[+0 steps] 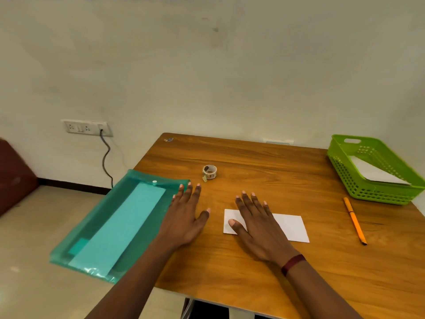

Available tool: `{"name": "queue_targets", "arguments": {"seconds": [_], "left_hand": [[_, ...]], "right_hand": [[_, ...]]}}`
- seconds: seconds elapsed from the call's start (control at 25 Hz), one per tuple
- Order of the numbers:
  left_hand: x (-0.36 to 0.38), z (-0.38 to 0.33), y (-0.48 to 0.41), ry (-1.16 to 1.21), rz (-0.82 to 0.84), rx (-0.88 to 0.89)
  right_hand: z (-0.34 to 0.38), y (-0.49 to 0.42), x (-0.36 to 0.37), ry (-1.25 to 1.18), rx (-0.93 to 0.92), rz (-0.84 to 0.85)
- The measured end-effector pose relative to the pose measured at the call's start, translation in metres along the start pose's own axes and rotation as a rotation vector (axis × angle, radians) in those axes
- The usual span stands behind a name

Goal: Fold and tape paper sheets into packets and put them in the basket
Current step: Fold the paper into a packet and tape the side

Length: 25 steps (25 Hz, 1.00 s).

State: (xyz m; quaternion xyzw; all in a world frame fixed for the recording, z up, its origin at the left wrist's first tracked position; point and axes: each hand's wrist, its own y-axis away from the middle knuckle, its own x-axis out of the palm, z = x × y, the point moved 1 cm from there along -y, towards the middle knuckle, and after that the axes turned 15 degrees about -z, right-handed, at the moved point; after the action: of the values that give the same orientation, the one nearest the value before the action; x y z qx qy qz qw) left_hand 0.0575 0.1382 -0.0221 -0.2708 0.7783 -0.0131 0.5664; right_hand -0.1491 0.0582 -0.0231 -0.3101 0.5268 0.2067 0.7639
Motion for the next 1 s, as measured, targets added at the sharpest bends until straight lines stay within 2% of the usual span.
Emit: {"name": "queue_targets", "arguments": {"seconds": [0.32, 0.44, 0.56, 0.64, 0.72, 1.0], "left_hand": [[-0.038, 0.111, 0.007, -0.102, -0.072, -0.141], [-0.048, 0.157, 0.008, -0.173, -0.122, -0.257], [-0.057, 0.195, 0.009, -0.257, -0.174, -0.435], [-0.06, 0.202, 0.012, -0.226, -0.149, -0.566], [-0.057, 0.198, 0.016, -0.19, -0.149, -0.625], [-0.04, 0.188, 0.03, -0.24, -0.287, -0.615]], "right_hand": [[0.089, -0.056, 0.035, -0.094, -0.27, 0.14], [0.117, -0.07, 0.053, -0.12, -0.366, 0.115], [0.139, -0.088, 0.065, -0.138, -0.385, 0.091], [0.149, -0.102, 0.071, -0.146, -0.389, 0.083], [0.156, -0.114, 0.076, -0.134, -0.394, 0.089], [0.152, -0.159, 0.088, -0.174, -0.326, 0.028]]}}
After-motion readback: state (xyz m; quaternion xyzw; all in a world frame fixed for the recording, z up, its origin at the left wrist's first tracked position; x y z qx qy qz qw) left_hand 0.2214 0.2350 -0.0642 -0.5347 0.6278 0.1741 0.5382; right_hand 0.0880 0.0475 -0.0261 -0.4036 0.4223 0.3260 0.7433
